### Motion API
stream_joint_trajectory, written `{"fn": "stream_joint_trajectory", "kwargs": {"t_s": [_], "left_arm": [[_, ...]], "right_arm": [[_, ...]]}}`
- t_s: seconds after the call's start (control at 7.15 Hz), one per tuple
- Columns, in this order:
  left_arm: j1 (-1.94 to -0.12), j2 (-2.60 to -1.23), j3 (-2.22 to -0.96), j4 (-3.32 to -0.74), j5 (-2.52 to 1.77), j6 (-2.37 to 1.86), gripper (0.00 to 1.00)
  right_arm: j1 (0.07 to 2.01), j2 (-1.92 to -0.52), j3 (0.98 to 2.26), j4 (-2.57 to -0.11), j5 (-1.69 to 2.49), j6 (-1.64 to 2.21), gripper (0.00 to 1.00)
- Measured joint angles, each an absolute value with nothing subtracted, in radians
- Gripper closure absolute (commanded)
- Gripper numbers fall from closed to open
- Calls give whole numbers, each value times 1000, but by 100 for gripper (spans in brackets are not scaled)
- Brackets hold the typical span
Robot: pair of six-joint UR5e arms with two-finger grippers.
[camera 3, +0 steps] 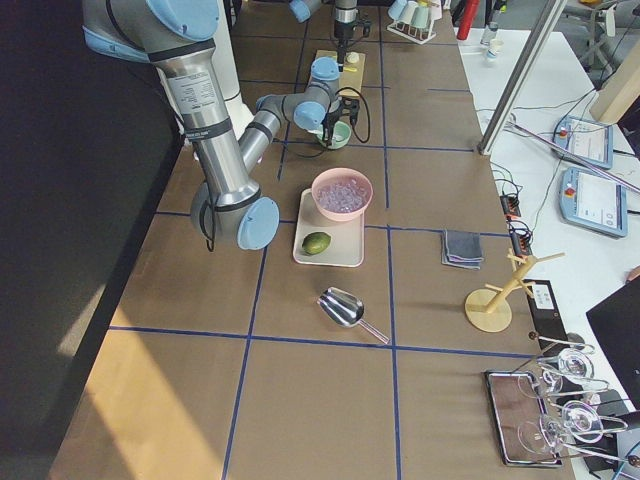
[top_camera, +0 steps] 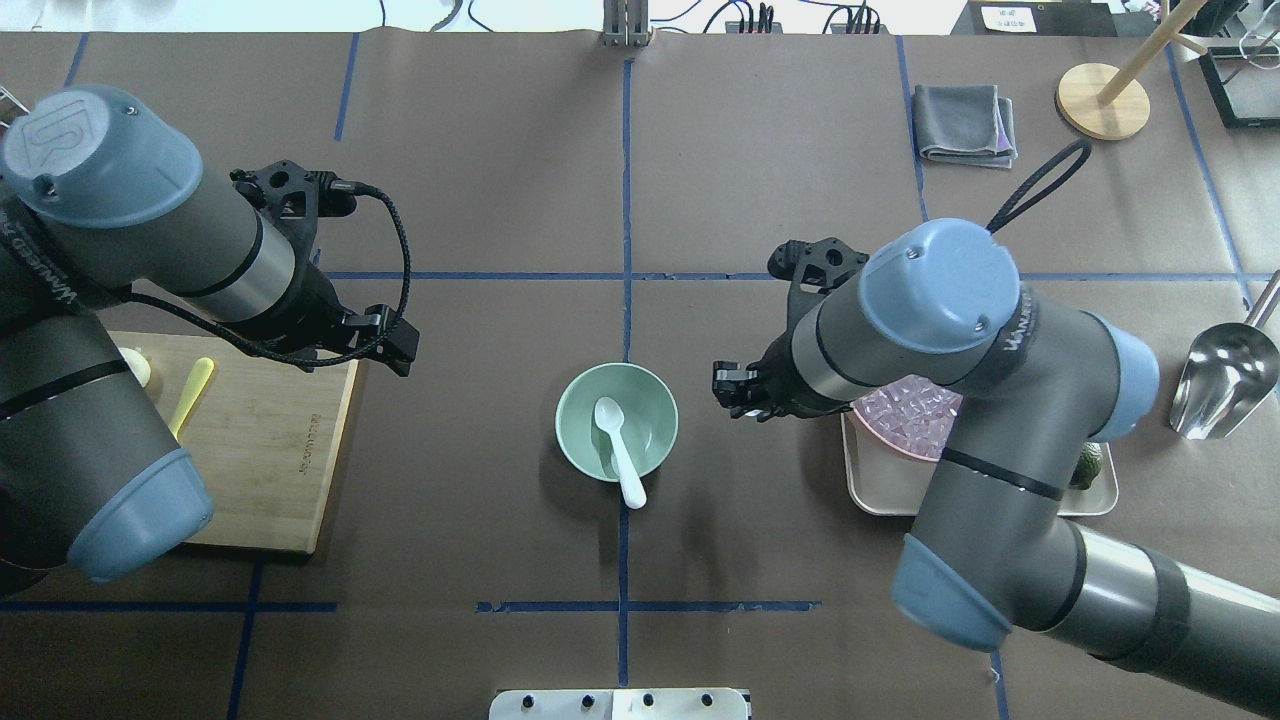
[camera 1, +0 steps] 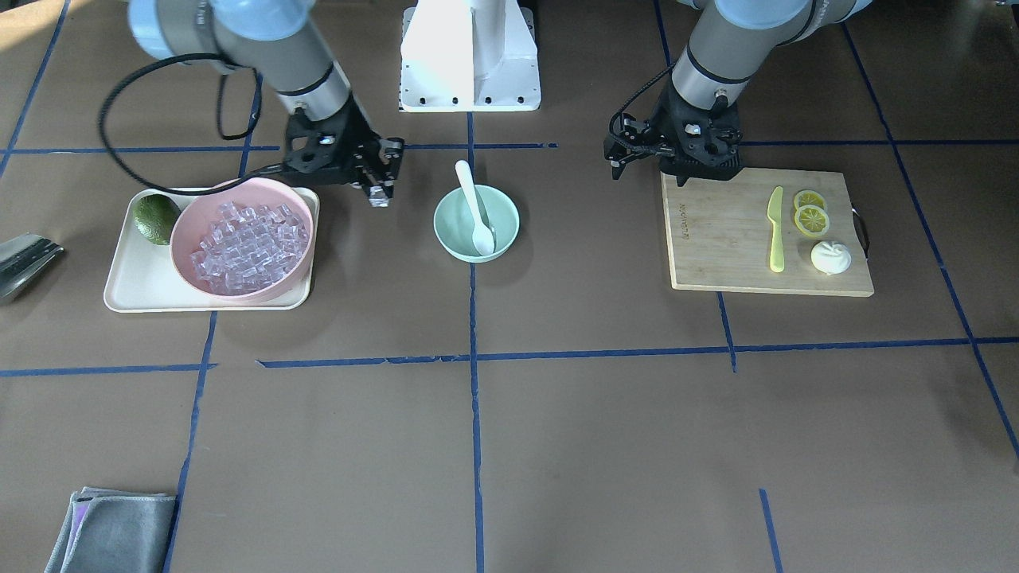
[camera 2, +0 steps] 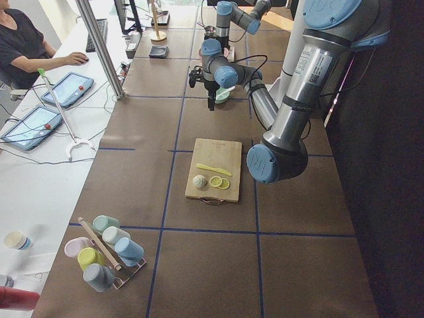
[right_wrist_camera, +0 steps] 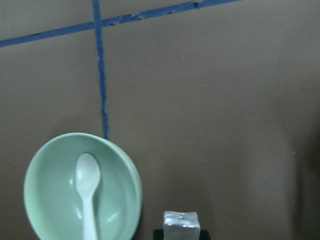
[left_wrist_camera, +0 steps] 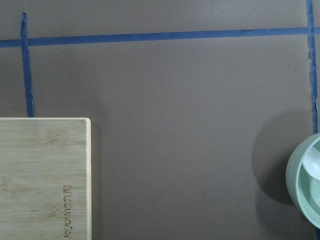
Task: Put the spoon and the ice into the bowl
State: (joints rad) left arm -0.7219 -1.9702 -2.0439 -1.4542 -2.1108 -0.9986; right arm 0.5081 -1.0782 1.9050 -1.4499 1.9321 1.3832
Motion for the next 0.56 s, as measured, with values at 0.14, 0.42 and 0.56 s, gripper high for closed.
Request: {"fn": "stream_joint_trajectory", "kwargs": {"t_s": [0.14,0.42,0.56], "left_arm": [[-722,-1966,-2045,-1454,-2111,-999,0],[-722,-1961,-2046,-1454,-2111,-999,0],[-721,-1961,-2046,-1454,-2112,-999,0]], "right_arm": [[475,-1002,1835,-1447,1899,1433,100],[441,-922,1706,-1375,1838,1479,98],[433,-905,1655,-1323,1825,1505,97]]}}
